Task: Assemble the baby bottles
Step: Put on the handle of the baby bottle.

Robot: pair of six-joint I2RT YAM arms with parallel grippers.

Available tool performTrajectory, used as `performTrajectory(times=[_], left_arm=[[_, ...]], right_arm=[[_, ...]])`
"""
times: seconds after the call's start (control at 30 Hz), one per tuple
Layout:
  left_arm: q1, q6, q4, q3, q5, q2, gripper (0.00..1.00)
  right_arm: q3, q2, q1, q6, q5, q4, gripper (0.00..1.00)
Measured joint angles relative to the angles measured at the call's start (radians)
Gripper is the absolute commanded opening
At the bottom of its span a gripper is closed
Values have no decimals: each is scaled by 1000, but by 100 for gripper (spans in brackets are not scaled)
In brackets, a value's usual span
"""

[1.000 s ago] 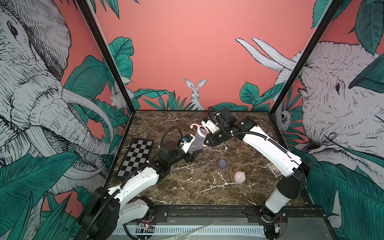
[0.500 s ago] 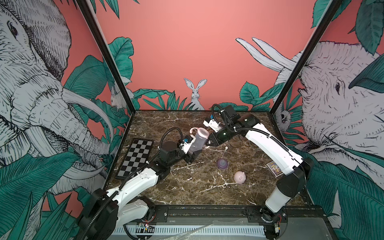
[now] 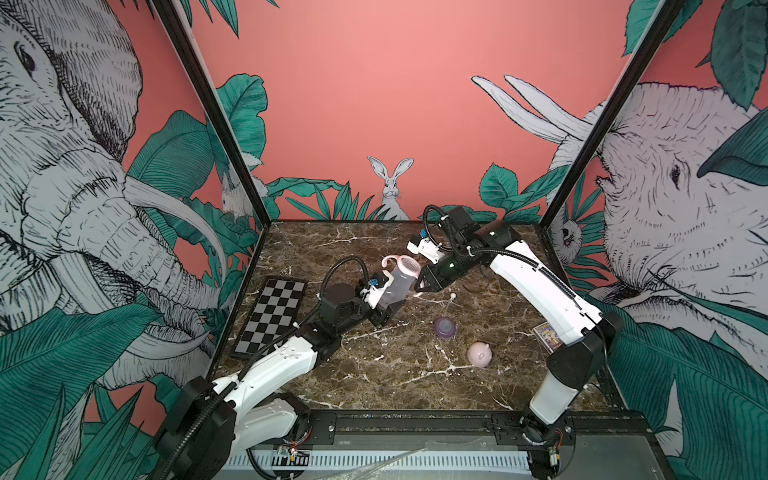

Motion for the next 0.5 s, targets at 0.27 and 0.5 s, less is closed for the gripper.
performTrajectory(times=[0.27, 0.5], left_arm=[[-4, 11, 11, -13, -16, -21, 55], [-7, 26, 13, -19, -23, -35, 55]], right_arm=[[-15, 0, -2, -5, -38, 4, 20], [-16, 0, -12, -30, -68, -16, 24]])
